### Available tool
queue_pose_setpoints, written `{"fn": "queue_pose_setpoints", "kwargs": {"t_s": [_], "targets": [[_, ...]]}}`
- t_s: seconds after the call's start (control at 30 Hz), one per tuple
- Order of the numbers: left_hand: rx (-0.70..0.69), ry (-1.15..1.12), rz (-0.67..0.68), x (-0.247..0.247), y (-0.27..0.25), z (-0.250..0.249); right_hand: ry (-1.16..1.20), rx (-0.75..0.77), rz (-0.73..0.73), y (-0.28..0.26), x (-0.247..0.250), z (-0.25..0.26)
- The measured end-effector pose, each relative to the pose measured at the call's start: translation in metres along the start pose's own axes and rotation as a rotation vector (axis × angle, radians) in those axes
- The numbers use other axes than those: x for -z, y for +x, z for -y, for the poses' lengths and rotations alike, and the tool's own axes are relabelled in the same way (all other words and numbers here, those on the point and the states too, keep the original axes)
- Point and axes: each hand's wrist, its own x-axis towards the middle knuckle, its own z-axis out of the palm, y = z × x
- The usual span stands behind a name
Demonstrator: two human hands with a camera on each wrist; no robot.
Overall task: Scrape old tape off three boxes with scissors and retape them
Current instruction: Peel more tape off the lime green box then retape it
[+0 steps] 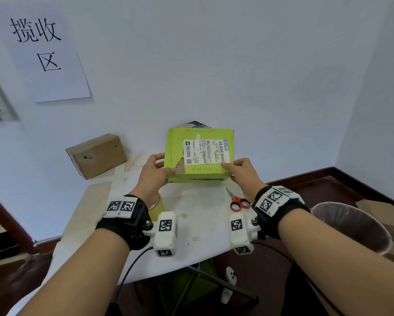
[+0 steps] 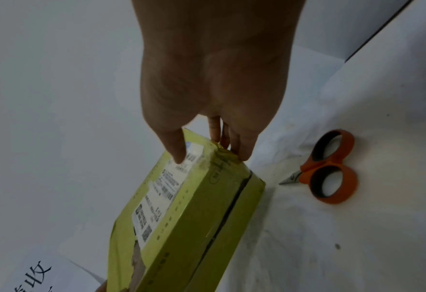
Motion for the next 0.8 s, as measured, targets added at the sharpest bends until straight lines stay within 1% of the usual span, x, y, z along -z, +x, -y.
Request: {"fn": "queue_pose_setpoints", "kwargs": {"t_s": [0.13,0.27,0.37,0.5,0.67,0.73,0.8], "targets": [[-0.048,0.102,-0.058,0.0,0.007,0.003,-0.016,0.03,-0.062,0.003,0.002,0.002],[-0.092,0.238,-0.114,0.001,0.009,0.008,-0.027,0.02,-0.058,0.002,0.003,0.0],[-0.138,0.296,-0.132,0.001,0.007,0.01,-0.026,0.013,-0.063,0.001,0.003,-0.002],[-0.181,0.323,-0.115,0.0,0.005,0.011,0.024,-0.02,-0.059,-0.004,0.002,0.002],[-0.249,0.306,-0.083,-0.003,0.006,0.01,0.072,0.016,-0.068,-0.005,0.002,0.008],[-0.273,0.283,-0.054,-0.002,0.006,0.011,0.097,-0.008,-0.098,-0.004,0.004,0.014],[-0.308,0.314,-0.051,0.001,0.005,0.013,0.147,-0.074,-0.118,0.003,0.007,0.016]]}}
